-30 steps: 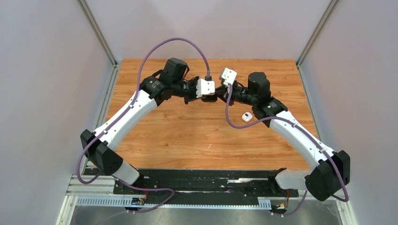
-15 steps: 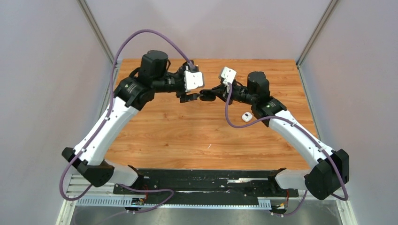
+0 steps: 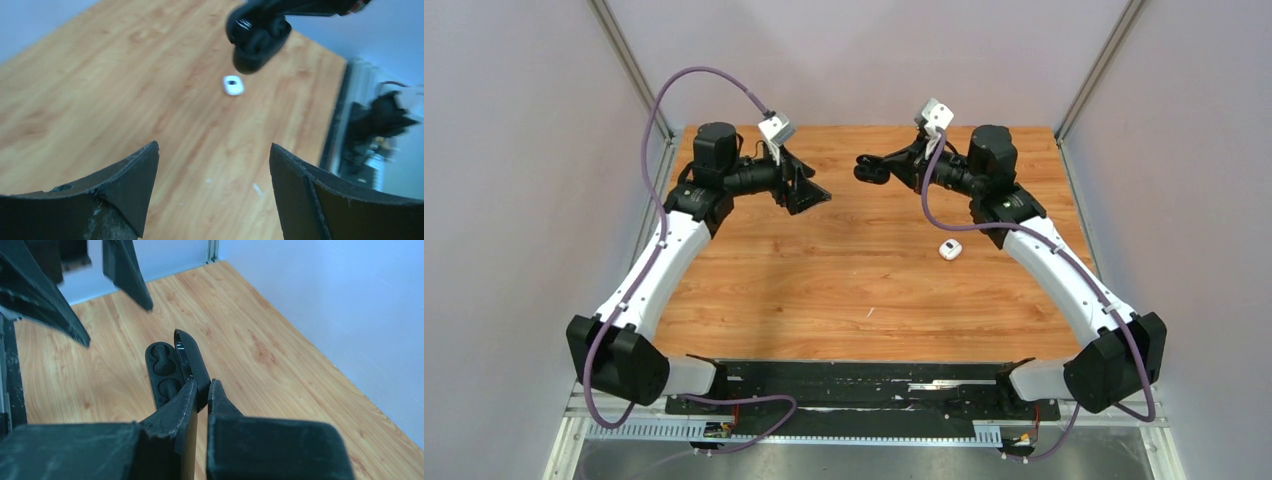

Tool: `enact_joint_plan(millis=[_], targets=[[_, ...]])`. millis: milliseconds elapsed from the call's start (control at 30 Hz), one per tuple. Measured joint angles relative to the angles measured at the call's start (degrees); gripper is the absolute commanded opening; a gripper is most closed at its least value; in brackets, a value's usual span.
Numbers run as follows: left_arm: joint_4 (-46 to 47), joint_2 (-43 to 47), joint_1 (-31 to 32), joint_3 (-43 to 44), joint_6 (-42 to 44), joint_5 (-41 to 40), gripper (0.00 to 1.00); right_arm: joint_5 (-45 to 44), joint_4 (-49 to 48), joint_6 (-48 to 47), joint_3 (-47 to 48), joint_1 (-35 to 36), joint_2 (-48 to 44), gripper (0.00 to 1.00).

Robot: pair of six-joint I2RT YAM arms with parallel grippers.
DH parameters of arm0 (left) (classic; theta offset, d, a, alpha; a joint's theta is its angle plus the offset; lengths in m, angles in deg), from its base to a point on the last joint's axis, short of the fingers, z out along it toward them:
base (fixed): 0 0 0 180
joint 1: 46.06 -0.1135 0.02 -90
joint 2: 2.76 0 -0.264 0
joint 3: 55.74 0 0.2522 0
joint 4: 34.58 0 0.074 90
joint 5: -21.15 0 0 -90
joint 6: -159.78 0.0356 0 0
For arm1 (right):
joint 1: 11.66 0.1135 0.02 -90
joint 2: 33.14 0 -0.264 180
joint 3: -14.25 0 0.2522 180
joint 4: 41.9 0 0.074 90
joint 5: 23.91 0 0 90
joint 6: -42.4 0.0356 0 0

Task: Insert the wireless bluetooth earbuds into the charging case
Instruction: Close the charging case.

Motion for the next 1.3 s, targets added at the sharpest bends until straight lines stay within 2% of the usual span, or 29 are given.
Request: enact_joint_plan(millis=[100, 233, 433, 600, 1300], targets=[[9.9, -1.5, -0.1, -4.7, -9.3, 7.5, 0.82, 1.4, -1.9, 4.0, 1.1, -0.6, 0.6, 0.0], [22.2, -4.0, -0.1, -6.7, -19.4, 13.8, 0.83, 3.0, -3.2, 8.0, 2.1, -0.4, 2.1, 0.0], [32.6, -6.3, -0.1, -6.7, -27.0, 16.6, 0.83, 4.5, -4.0, 12.6, 2.2, -0.3, 4.0, 0.0], [36.9, -8.6, -0.1, -6.7, -30.6, 18.1, 0.79, 4.9, -5.1, 15.1, 2.3, -0.3, 4.7, 0.0], [44.2, -11.9, 0.6, -6.6, -35.0, 20.4, 0.27, 5.3, -8.2, 19.5, 2.4, 0.4, 6.5, 0.0]])
